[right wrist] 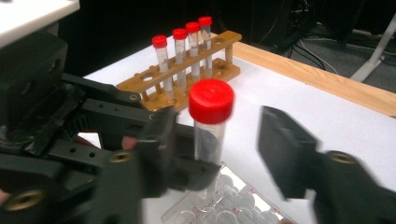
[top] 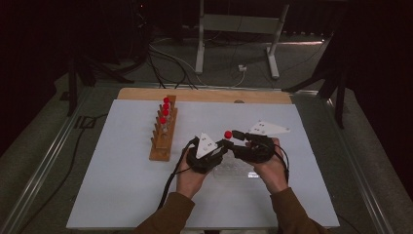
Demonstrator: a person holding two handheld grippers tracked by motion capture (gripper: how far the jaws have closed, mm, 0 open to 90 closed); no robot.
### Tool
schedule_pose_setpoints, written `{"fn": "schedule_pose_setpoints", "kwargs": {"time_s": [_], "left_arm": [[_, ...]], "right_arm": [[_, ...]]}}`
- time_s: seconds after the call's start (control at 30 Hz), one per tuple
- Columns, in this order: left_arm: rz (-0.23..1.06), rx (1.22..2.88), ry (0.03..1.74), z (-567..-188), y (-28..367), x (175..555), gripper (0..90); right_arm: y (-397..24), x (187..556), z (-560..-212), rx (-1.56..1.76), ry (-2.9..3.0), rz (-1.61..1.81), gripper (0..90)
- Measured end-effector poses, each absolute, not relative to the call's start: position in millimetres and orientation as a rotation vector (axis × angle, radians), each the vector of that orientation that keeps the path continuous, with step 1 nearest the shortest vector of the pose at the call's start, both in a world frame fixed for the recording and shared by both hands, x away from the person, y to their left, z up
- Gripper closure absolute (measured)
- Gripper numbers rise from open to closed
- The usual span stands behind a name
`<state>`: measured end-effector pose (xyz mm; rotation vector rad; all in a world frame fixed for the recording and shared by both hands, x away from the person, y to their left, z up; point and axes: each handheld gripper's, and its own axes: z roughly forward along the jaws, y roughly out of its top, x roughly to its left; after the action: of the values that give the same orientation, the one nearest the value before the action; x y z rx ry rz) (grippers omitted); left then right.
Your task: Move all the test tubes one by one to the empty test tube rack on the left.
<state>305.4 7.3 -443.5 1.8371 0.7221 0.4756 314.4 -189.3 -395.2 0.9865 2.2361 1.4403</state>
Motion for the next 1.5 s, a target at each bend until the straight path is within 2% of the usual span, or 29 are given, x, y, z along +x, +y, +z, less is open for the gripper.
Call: {"fn": "schedule_pose_setpoints", "kwargs": {"time_s": [0.13,0.2,0.4,0.67,1.5], "left_arm": [[0.478,1.831,0.75,-443.1,11.4,308.8,75.9],[0.48,1.828,0.759,-442.6,13.3,310.1,75.9],[0.492,1.809,0.785,-439.8,21.2,311.9,75.9],[0.512,1.782,0.819,-435.6,37.7,314.9,75.8],[0.557,1.729,0.897,-428.4,78.3,318.6,75.8]], "right_arm": [[-194.3,314.0,-393.7,1.001,2.199,1.437,28.5],[-195.3,313.9,-393.4,1.013,2.19,1.415,16.0],[-197.3,313.8,-395.8,1.031,2.159,1.363,3.7],[-204.5,314.5,-403.1,1.049,2.14,1.353,0.0],[-230.2,311.5,-416.7,1.117,2.091,1.348,0.0]]}}
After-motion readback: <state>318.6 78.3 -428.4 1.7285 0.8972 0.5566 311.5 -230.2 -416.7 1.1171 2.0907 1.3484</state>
